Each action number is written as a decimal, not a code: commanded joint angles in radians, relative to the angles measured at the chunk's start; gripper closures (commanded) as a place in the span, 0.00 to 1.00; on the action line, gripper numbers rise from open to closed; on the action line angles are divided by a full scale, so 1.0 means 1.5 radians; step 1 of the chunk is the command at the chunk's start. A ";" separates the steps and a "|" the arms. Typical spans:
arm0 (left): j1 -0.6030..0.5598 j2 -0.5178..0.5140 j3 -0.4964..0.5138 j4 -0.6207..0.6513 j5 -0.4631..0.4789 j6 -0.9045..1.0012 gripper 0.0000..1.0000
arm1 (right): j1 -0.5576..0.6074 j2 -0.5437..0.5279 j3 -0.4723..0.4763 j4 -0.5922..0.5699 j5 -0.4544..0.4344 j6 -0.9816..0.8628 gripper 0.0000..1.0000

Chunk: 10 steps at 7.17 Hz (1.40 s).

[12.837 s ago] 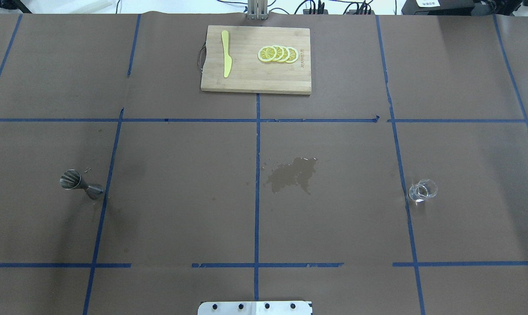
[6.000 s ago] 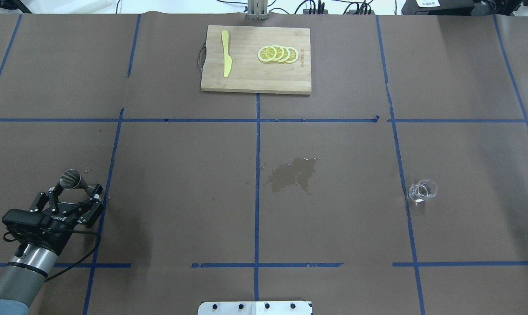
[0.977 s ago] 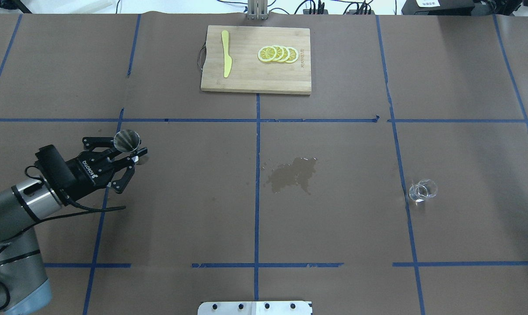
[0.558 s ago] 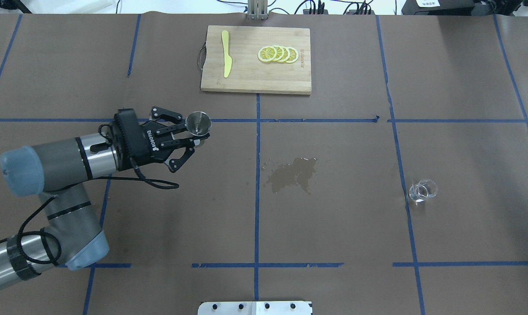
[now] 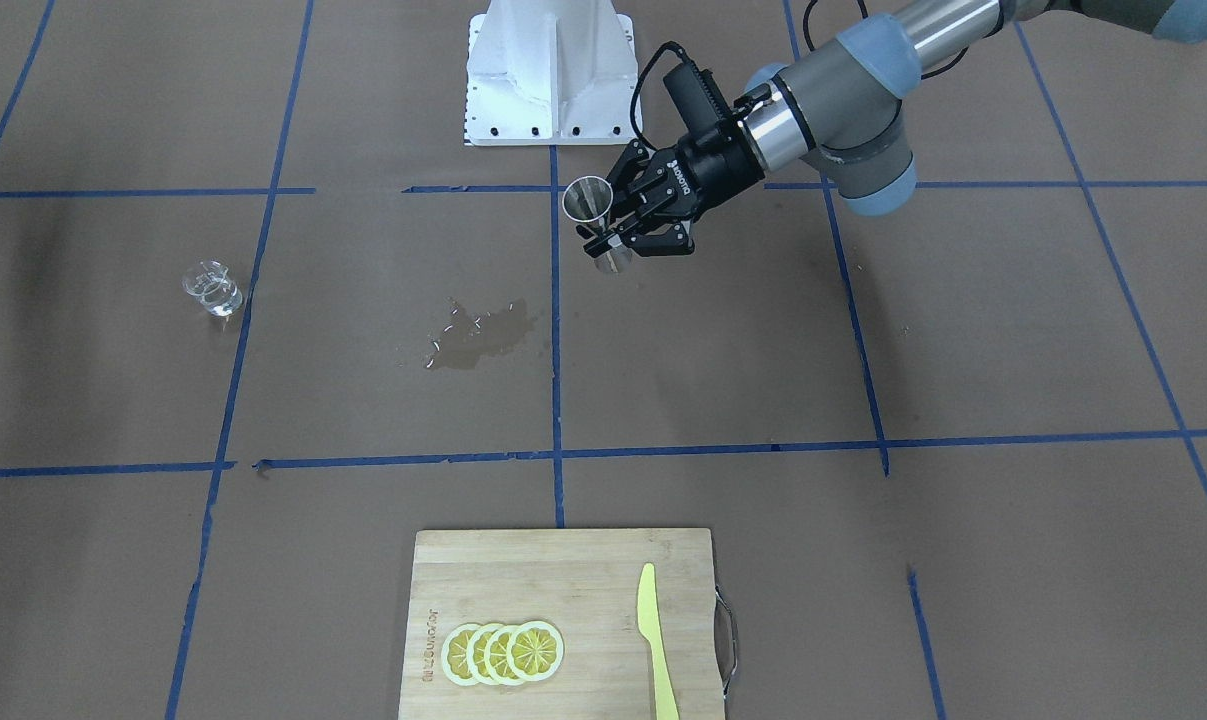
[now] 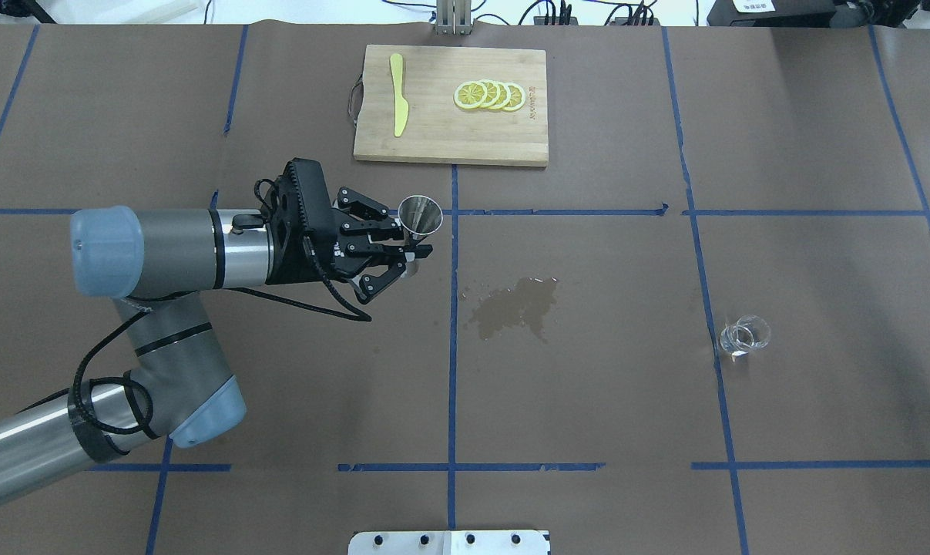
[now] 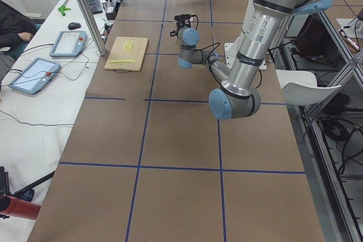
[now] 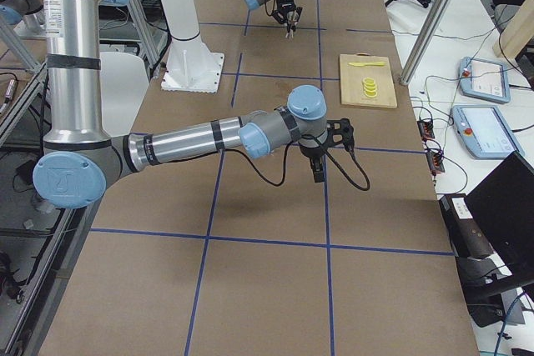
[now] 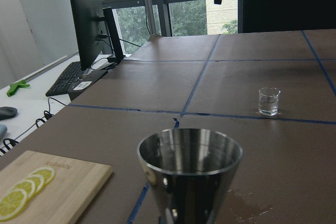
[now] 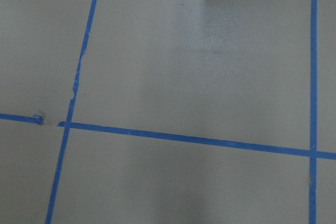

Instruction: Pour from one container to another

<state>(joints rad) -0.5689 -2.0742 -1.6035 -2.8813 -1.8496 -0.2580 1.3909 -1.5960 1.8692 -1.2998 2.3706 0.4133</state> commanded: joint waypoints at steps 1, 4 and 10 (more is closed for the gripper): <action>0.000 -0.034 0.024 0.002 -0.004 0.071 1.00 | -0.055 -0.023 0.082 -0.002 -0.006 0.099 0.00; -0.001 -0.037 0.022 0.002 -0.013 0.094 1.00 | -0.194 -0.110 0.216 -0.004 -0.085 0.233 0.00; -0.003 -0.031 0.023 0.001 -0.009 0.092 1.00 | -0.496 -0.234 0.283 0.235 -0.514 0.521 0.00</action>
<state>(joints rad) -0.5736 -2.1207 -1.5693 -2.8781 -1.8651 -0.1183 0.7094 -1.8648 2.3005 -1.1029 1.7346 1.1842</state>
